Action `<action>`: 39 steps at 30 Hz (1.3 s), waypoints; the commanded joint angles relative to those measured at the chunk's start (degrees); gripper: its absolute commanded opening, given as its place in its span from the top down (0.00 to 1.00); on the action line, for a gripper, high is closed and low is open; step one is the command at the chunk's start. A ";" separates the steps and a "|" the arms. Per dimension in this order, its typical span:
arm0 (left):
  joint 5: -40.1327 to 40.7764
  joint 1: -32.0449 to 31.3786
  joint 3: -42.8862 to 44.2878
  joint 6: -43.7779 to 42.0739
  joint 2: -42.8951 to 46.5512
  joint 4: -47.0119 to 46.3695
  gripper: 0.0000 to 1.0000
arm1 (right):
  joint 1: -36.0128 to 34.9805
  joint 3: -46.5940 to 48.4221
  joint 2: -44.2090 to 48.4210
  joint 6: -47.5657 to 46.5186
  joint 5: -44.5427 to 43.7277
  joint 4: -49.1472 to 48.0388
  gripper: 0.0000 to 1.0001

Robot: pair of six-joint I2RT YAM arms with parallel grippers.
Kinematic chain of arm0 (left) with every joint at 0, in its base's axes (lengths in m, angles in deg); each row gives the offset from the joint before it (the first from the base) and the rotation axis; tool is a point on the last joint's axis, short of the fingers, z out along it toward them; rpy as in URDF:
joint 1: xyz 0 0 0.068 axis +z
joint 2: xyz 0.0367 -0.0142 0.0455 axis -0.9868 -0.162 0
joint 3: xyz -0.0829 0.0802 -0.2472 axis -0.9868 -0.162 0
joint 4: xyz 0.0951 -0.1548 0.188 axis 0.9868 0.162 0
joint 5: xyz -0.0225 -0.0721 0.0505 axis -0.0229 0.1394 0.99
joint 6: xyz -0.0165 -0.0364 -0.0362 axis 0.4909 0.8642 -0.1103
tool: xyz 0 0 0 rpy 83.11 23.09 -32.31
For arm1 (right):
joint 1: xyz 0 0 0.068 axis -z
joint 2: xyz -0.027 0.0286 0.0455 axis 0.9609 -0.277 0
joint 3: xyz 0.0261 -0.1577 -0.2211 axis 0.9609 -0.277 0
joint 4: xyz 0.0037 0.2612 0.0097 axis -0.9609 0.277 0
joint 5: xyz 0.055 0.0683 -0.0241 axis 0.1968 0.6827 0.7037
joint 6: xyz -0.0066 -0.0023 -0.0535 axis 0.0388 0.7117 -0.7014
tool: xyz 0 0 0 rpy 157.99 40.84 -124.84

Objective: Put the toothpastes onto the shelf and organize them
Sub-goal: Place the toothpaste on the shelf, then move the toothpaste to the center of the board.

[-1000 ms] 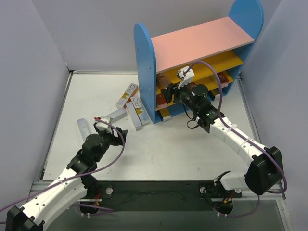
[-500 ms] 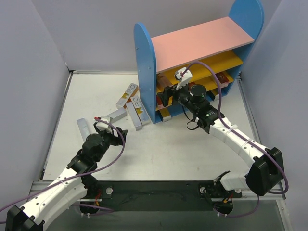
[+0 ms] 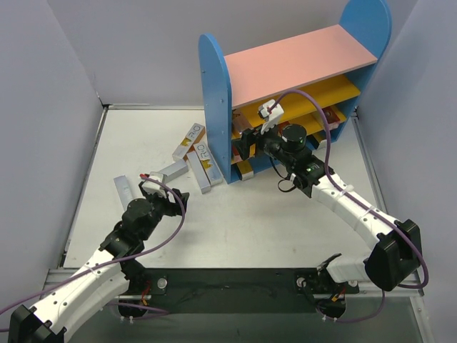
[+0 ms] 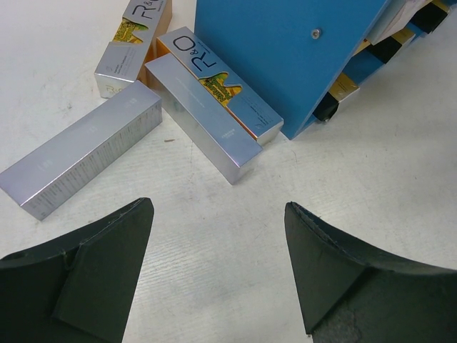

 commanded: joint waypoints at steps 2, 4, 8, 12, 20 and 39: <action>0.61 -0.04 2.06 0.64 0.17 -1.50 0.15 | -0.25 2.50 2.42 1.04 1.82 -1.64 0.28; 0.70 -0.04 2.50 0.99 -0.27 -1.67 0.15 | -0.25 2.68 2.60 0.95 2.52 -1.12 0.28; 1.05 -0.04 3.03 1.69 -1.59 -2.90 0.15 | 0.19 3.47 3.56 1.04 4.28 0.03 0.25; 2.19 -0.04 4.17 1.78 -4.39 -4.31 0.15 | 0.80 4.00 5.05 1.13 4.73 1.70 0.22; 4.74 1.27 10.66 1.08 -14.06 -8.44 0.15 | 3.09 -0.65 14.00 0.95 -2.12 7.05 0.14; -7.03 20.52 43.70 0.11 -61.07 -11.44 0.14 | 5.11 -14.81 42.75 9.65 -14.34 39.46 0.00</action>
